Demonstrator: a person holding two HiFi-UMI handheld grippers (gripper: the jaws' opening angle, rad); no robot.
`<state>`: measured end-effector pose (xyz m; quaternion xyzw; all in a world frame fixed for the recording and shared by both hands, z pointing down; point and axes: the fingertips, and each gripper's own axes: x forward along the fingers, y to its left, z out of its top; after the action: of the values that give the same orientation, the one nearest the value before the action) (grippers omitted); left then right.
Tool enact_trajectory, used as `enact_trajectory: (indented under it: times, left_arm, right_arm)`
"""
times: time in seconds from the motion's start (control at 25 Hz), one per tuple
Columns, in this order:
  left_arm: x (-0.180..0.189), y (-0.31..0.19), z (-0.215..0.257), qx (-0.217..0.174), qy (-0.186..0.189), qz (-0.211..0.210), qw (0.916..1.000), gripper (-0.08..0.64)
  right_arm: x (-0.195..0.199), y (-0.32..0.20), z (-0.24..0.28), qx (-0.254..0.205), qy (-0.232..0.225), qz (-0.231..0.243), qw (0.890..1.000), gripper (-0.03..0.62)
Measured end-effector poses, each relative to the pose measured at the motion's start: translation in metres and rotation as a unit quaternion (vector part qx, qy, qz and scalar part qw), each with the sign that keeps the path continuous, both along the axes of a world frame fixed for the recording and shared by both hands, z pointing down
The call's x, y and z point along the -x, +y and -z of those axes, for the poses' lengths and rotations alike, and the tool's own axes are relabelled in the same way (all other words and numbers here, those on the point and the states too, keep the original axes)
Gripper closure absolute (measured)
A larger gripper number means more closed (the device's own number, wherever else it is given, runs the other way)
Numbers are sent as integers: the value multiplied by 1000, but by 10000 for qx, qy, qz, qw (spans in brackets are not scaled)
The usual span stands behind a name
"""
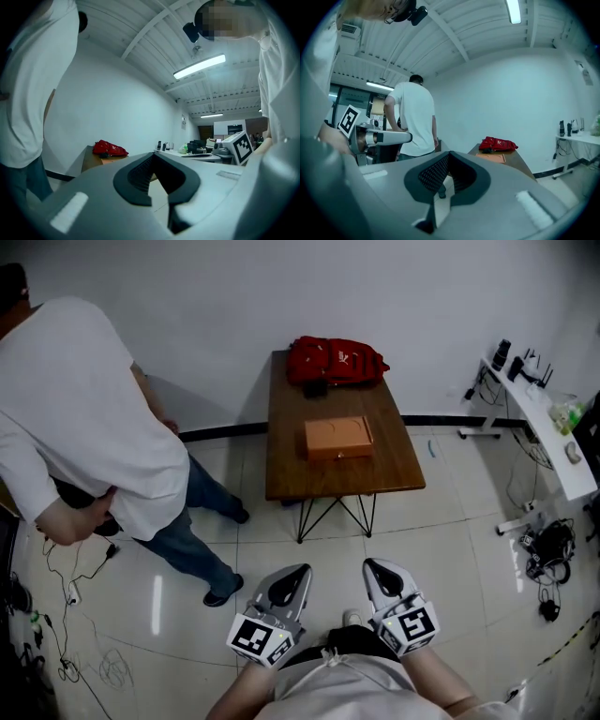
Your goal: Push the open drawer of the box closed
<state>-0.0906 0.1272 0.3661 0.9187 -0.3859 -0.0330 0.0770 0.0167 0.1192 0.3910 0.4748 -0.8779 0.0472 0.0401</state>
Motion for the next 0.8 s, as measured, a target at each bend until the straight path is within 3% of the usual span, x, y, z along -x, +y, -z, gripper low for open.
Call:
enact_trajectory:
  times: [0.36,0.8]
  left_arm:
    - [-23,17,19,-196,-45,69,9998,561]
    - [-77,28,11,-93,-117,27,9999,561]
  right_arm:
    - [-18,19,12,-20,0,16,10000,589]
    - [-67,28,21,-146,111,200,9996,589]
